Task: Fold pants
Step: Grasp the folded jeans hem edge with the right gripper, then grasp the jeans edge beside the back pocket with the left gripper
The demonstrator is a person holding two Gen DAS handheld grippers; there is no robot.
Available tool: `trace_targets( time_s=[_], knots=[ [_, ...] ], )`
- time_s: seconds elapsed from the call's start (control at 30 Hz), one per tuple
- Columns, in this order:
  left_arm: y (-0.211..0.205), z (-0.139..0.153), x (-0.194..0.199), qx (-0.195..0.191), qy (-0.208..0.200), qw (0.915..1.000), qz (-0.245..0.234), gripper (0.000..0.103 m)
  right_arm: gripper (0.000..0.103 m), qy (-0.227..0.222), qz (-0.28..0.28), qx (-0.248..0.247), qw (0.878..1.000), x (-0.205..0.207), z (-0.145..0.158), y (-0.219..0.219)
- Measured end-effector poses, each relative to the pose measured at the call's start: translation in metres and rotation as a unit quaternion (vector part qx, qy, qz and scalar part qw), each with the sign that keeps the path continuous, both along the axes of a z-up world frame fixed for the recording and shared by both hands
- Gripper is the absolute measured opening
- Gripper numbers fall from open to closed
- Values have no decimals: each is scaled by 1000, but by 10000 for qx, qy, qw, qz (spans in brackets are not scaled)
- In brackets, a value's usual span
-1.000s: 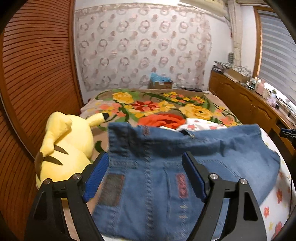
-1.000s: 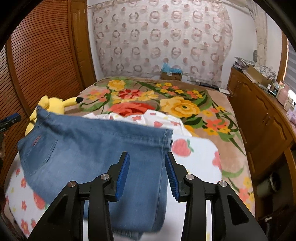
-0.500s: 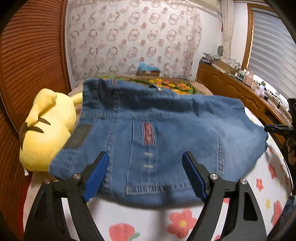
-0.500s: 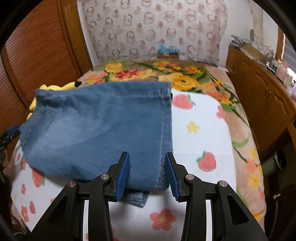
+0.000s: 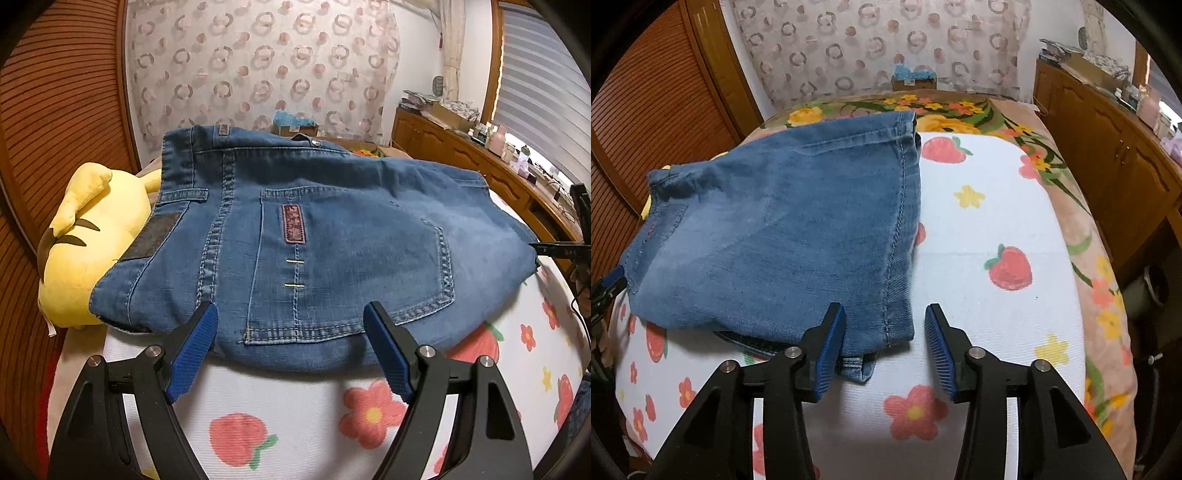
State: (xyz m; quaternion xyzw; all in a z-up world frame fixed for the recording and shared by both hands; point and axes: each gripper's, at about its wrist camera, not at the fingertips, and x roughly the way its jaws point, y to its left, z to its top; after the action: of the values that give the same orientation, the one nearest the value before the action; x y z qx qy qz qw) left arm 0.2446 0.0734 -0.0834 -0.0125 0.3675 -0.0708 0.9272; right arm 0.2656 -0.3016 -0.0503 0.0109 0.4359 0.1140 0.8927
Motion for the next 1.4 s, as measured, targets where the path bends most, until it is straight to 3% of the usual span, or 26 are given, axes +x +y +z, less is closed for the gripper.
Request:
trace_targets(
  time_s=[0.5,0.73,0.83,1.03,1.17,1.4],
  knots=[
    [3,-5,-2,-76,132,9999,-50,82,49,-52,145,-146,9998,-8,-8,22],
    [7,-6,1,-90,221,9997,50,82,19,-98,279,-244,9993,-11,-13,32],
    [8,-7,2,-82,241,9996,80,82,13,-149,456,-112,9988,-12,-12,34],
    [11,-6,2,-86,219,9996,181,82,11,-701,562,308,9955,-31,10,25],
    [22,1,-3,26,123,9990,433,82,11,-760,667,151,9948,-35,8,28],
    [75,15,-2,-2,160,9932,1150,80,11,-671,695,54,9953,-35,-9,27]
  ],
)
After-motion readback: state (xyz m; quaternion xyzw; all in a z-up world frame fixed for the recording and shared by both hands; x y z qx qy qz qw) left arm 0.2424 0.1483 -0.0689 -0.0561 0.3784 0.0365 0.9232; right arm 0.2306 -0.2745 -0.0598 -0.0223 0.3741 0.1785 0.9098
